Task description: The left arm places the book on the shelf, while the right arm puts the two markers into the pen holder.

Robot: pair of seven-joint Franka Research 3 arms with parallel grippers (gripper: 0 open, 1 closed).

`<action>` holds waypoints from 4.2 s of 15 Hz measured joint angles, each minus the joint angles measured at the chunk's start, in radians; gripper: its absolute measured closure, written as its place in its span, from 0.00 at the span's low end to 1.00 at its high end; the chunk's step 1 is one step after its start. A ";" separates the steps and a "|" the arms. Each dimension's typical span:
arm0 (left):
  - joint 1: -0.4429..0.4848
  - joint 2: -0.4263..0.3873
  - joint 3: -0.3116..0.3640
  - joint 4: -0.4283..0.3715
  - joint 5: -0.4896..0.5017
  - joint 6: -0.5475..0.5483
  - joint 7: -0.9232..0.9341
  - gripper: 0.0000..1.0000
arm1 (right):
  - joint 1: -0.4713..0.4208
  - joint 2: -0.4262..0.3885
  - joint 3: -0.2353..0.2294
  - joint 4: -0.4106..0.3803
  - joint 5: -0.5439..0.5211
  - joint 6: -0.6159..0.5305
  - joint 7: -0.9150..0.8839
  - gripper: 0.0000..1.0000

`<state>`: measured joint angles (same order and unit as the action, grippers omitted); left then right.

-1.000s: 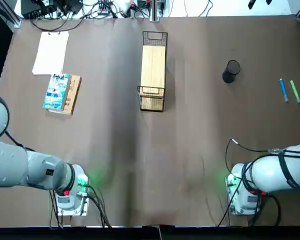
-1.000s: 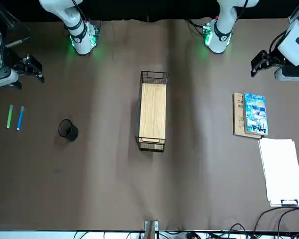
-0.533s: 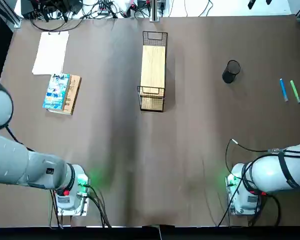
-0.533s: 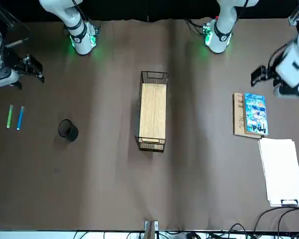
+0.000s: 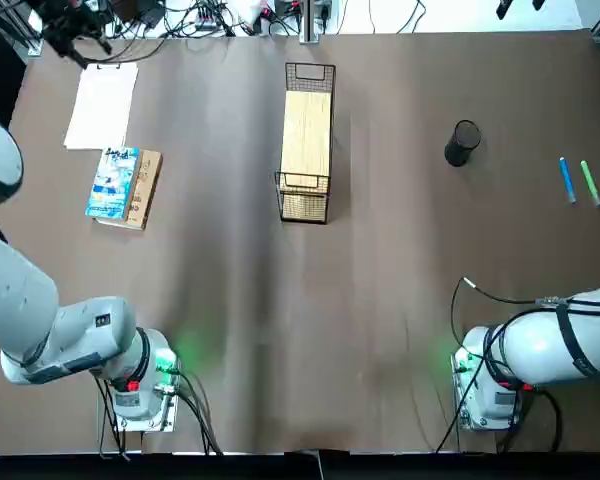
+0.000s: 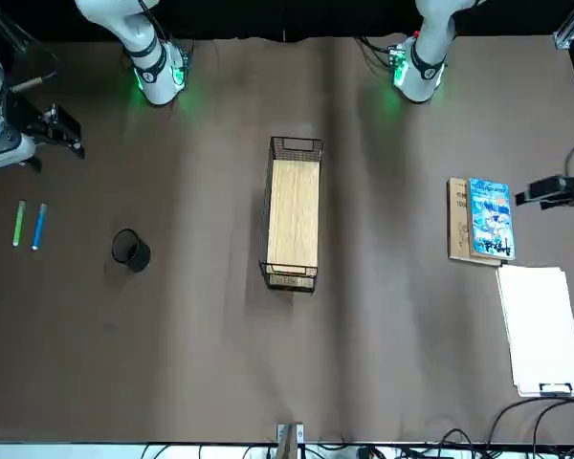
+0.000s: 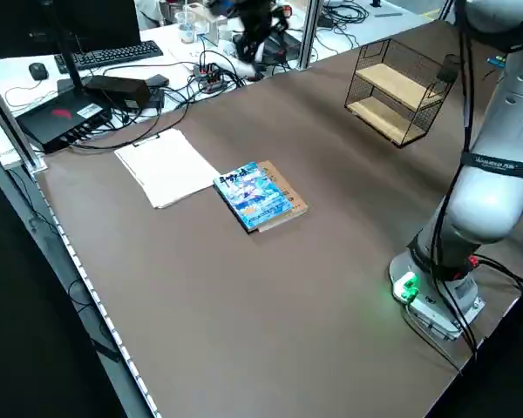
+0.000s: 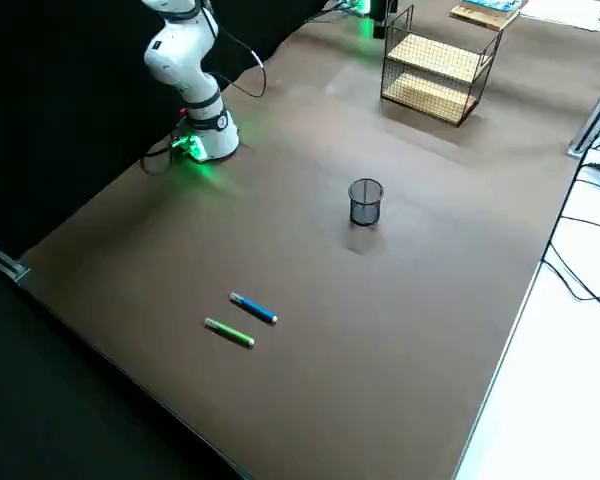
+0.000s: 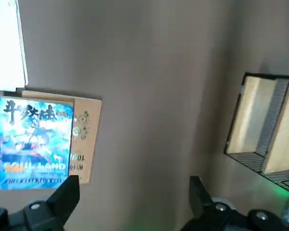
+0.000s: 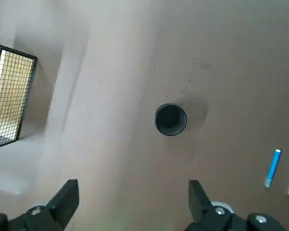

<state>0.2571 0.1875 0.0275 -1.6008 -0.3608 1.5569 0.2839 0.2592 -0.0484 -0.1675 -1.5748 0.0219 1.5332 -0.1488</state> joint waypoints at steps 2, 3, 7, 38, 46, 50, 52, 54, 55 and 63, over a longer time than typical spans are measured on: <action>0.107 0.065 0.000 -0.004 -0.085 -0.001 0.116 0.00 | 0.000 0.000 -0.001 0.000 0.000 0.001 0.001 0.00; 0.148 0.104 0.000 -0.006 -0.114 -0.001 0.153 0.00 | 0.000 0.000 -0.001 0.000 0.000 0.002 0.001 0.00; 0.281 0.284 -0.001 -0.007 -0.274 0.004 0.282 0.00 | -0.001 0.015 -0.001 -0.007 0.000 -0.003 0.000 0.00; 0.439 0.621 0.005 0.011 -0.357 0.111 0.631 0.39 | -0.654 0.683 -0.026 -0.030 -0.007 0.572 -0.208 0.49; 0.439 0.640 0.004 0.011 -0.357 0.112 0.633 0.48 | -0.709 0.724 -0.026 -0.049 -0.019 0.620 -0.323 0.52; 0.441 0.647 0.004 0.013 -0.358 0.109 0.634 0.61 | -0.711 0.741 -0.025 -0.068 -0.020 0.626 -0.359 0.53; 0.445 0.646 0.003 0.020 -0.359 0.094 0.634 0.69 | -0.716 0.742 -0.025 -0.074 -0.021 0.626 -0.376 0.54; 0.450 0.646 0.000 0.021 -0.363 0.086 0.634 0.74 | -0.722 0.745 -0.025 -0.077 -0.021 0.635 -0.391 0.55; 0.453 0.644 -0.001 0.022 -0.364 0.082 0.634 0.77 | -0.724 0.748 -0.025 -0.079 -0.021 0.644 -0.396 0.55; 0.515 0.572 -0.012 0.090 -0.363 -0.050 0.593 0.78 | -0.726 0.783 -0.025 -0.083 -0.021 0.694 -0.459 0.66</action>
<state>0.7721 0.7598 0.0157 -1.5105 -0.7236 1.5066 0.8773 -0.4666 0.7341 -0.1924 -1.6576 0.0006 2.2269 -0.6073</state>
